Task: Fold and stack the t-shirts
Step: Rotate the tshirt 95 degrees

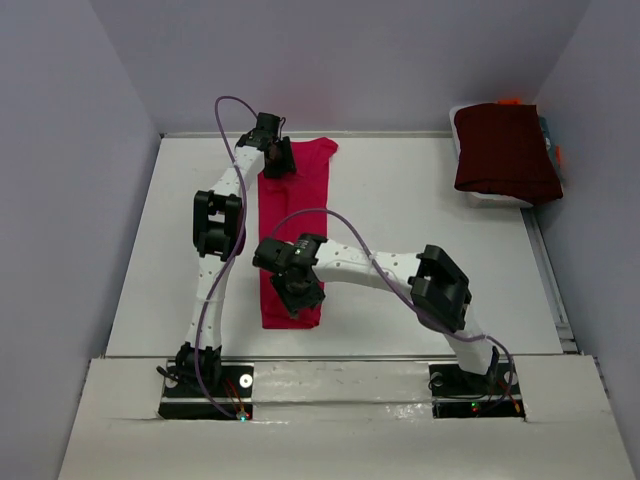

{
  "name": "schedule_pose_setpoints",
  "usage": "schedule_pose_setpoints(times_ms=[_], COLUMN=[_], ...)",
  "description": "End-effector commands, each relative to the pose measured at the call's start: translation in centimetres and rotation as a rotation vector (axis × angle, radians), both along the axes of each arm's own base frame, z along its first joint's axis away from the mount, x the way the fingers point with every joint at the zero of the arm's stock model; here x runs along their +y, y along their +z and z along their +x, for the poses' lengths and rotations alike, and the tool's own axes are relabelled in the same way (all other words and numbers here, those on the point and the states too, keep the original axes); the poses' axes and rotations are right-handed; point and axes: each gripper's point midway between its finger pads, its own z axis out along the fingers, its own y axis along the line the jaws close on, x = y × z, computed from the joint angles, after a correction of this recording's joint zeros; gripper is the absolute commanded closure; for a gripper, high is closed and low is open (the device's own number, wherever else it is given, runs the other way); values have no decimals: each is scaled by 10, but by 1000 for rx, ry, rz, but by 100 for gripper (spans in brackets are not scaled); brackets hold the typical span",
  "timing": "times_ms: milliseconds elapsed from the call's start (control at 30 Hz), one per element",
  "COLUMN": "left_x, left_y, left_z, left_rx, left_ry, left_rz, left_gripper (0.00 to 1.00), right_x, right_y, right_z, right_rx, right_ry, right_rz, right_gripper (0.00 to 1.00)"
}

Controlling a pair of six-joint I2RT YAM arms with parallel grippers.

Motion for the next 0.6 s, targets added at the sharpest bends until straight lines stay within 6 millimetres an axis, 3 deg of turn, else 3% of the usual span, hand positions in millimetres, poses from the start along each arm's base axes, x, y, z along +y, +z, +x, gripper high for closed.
schedule_pose_setpoints(times_ms=[0,100,300,567], left_x=[21,21,20,20], left_y=[-35,-35,-36,-25], left_z=[-31,-31,-30,-21], left_rx=[146,146,146,112], left_ry=[7,7,7,16], left_rz=[78,78,72,74], left_gripper=[40,40,40,39], right_x=[0,-2,-17,-16], right_y=[14,9,-2,-7], right_z=[3,-3,4,3], right_rx=[-102,-132,-239,-359], right_ry=[36,61,64,81], right_rz=[-25,-68,-172,-218], right_gripper=[50,50,50,50])
